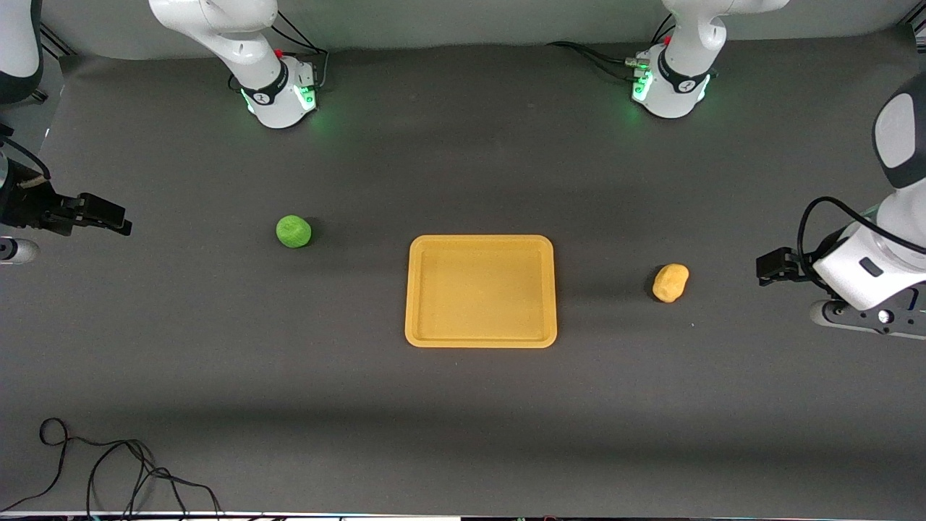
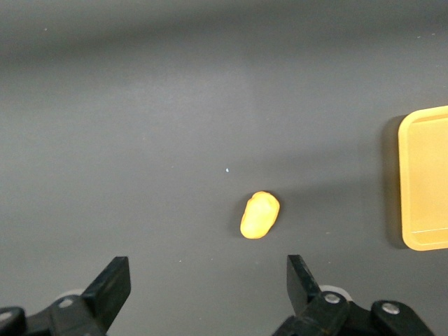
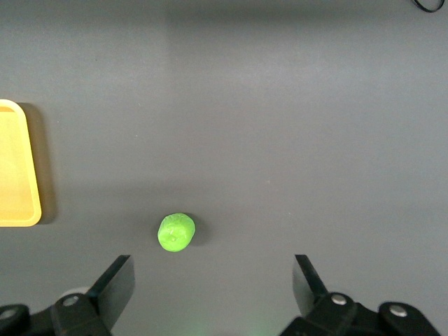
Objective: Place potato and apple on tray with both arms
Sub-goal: 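Reach the left gripper down to the yellow potato and grasp it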
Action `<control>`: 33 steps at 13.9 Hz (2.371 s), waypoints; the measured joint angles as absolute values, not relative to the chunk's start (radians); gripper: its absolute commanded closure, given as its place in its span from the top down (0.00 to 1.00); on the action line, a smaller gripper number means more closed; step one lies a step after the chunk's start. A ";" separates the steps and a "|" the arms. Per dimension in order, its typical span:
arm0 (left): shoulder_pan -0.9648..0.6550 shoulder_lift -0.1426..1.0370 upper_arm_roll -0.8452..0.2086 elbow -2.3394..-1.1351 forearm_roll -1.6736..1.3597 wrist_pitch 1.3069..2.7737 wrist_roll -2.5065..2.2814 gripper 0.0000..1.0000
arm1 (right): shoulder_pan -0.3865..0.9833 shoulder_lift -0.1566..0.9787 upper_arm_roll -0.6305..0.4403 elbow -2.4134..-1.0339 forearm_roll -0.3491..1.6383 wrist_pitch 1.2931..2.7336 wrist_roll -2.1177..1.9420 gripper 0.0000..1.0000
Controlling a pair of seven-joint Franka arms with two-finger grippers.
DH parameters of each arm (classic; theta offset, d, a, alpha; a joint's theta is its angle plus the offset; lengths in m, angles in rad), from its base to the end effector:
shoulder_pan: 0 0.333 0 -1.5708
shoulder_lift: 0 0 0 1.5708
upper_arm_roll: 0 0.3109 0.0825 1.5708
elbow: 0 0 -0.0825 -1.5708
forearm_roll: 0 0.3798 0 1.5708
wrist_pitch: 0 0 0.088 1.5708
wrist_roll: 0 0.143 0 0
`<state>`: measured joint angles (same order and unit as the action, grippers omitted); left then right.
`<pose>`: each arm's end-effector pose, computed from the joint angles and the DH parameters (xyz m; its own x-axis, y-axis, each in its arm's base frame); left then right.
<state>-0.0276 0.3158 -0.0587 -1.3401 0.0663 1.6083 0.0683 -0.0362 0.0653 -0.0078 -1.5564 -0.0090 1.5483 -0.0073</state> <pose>0.6403 -0.0411 0.5062 0.9868 -0.1542 -0.0503 -0.1565 -0.9867 -0.0445 0.5628 -0.0260 0.5519 0.9966 -0.0368 -0.0734 -0.0362 -0.9993 0.0090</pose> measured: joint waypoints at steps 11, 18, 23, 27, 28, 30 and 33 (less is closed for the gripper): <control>0.016 0.264 -0.065 -1.540 0.034 1.733 0.082 0.99 | -0.039 0.066 -0.008 -1.544 -0.001 1.549 -0.007 1.00; -0.032 0.368 -0.087 -1.688 -0.005 1.945 0.082 0.99 | -0.039 0.067 -0.008 -1.544 -0.001 1.549 -0.007 1.00; -0.125 0.449 -0.091 -1.887 -0.005 2.235 0.078 0.98 | -0.038 0.071 -0.008 -1.545 -0.001 1.549 -0.007 1.00; -0.124 0.482 -0.082 -1.963 -0.002 2.314 0.169 0.98 | -0.035 0.080 -0.006 -1.547 0.001 1.548 -0.007 1.00; -0.123 0.478 -0.080 -1.962 -0.001 2.314 0.199 0.99 | -0.032 0.080 -0.004 -1.550 0.005 1.545 -0.007 1.00; -0.121 0.472 -0.076 -1.962 -0.001 2.313 0.244 0.99 | -0.011 0.077 -0.004 -1.560 0.023 1.542 -0.007 1.00; -0.111 0.471 -0.072 -1.973 0.000 2.307 0.335 0.99 | 0.010 0.069 -0.003 -1.573 0.029 1.541 -0.007 1.00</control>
